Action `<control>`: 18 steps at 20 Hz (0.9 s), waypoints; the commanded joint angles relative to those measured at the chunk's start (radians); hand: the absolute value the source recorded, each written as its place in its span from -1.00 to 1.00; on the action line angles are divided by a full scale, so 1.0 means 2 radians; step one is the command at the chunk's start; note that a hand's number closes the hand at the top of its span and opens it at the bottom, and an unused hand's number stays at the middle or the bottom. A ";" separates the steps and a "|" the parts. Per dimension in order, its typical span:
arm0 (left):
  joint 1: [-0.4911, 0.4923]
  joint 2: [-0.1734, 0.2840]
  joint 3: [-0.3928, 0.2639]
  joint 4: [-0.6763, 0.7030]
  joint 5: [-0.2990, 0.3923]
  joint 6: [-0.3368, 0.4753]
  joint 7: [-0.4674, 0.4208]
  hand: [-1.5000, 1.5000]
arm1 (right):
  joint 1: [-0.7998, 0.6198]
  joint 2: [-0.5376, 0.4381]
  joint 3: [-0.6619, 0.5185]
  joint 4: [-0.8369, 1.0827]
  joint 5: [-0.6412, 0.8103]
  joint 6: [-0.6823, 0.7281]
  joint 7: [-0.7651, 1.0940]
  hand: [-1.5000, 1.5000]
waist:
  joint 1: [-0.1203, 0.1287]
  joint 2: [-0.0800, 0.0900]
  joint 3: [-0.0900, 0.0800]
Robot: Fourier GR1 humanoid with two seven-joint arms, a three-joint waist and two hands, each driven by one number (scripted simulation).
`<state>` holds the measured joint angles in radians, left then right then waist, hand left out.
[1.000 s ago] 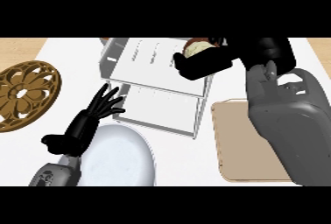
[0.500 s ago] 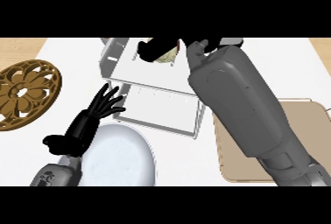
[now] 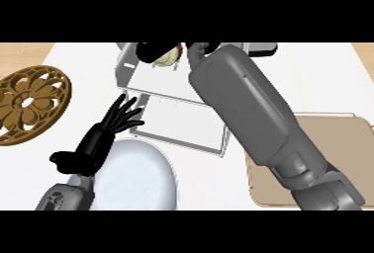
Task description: Pick the cupcake from the tray and place it in the tiered basket
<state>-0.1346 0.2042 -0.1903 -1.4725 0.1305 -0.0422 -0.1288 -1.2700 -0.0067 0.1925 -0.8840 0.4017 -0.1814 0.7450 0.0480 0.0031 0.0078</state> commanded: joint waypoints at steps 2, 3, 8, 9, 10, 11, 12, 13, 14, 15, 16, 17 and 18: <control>0.006 -0.005 -0.004 0.042 -0.020 0.015 0.017 0.00 | -0.006 0.003 -0.007 0.030 -0.091 -0.023 0.037 1.00 | 0.001 0.004 -0.004; -0.005 -0.008 0.001 0.063 -0.009 0.004 0.014 0.00 | -0.009 0.003 -0.027 0.033 -0.110 -0.038 0.053 1.00 | 0.000 0.007 -0.005; 0.005 -0.012 -0.004 0.049 -0.012 0.005 0.020 0.00 | -0.020 0.003 -0.013 0.053 -0.186 -0.087 0.048 -1.00 | 0.004 0.004 -0.005; 0.001 -0.010 0.001 0.045 -0.012 0.006 0.020 0.00 | -0.007 0.003 -0.007 0.055 -0.204 -0.086 0.032 -1.00 | 0.001 0.004 -0.004; -0.008 -0.013 0.001 0.044 -0.015 0.014 0.037 0.00 | -0.010 0.003 -0.015 0.048 -0.196 -0.100 0.020 -1.00 | -0.006 0.003 -0.004; 0.007 -0.021 -0.005 0.050 -0.026 0.021 0.014 0.00 | -0.033 0.003 -0.019 0.051 -0.193 -0.104 0.035 -1.00 | -0.009 0.002 -0.004; 0.017 -0.001 0.006 0.012 -0.002 0.000 0.044 0.00 | -0.015 0.003 -0.003 0.053 -0.194 -0.136 0.009 -1.00 | -0.003 0.001 -0.004; 0.009 -0.007 0.004 0.047 -0.021 0.013 0.026 0.00 | -0.028 0.003 -0.006 0.040 -0.181 -0.153 0.031 -1.00 | -0.013 0.000 -0.004; -0.008 -0.018 0.009 0.046 -0.013 0.019 0.035 0.00 | -0.007 0.003 -0.015 0.046 -0.153 -0.161 -0.001 -1.00 | -0.021 0.001 -0.004; 0.019 -0.008 0.011 0.047 -0.011 0.004 0.008 0.00 | -0.020 -0.006 -0.018 0.051 -0.139 -0.173 0.008 -1.00 | -0.021 0.000 -0.004; 0.028 -0.004 0.014 0.046 -0.017 0.013 0.012 0.00 | -0.023 -0.013 -0.005 0.041 -0.117 -0.196 0.035 -1.00 | -0.028 -0.003 -0.004; 0.008 -0.006 0.017 0.030 -0.013 0.020 0.042 0.00 | -0.027 -0.025 -0.002 0.046 -0.101 -0.207 0.029 -1.00 | -0.028 -0.002 -0.004; 0.026 0.008 0.023 0.019 -0.004 0.006 0.038 0.00 | -0.027 -0.034 0.006 0.047 -0.083 -0.224 0.044 -1.00 | -0.028 -0.004 -0.004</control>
<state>-0.1004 0.2045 -0.1662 -1.4939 0.1173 -0.0374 -0.1112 -1.3128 -0.0327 0.1804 -0.7913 0.1443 -0.5228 0.7995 0.0128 -0.0087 0.0084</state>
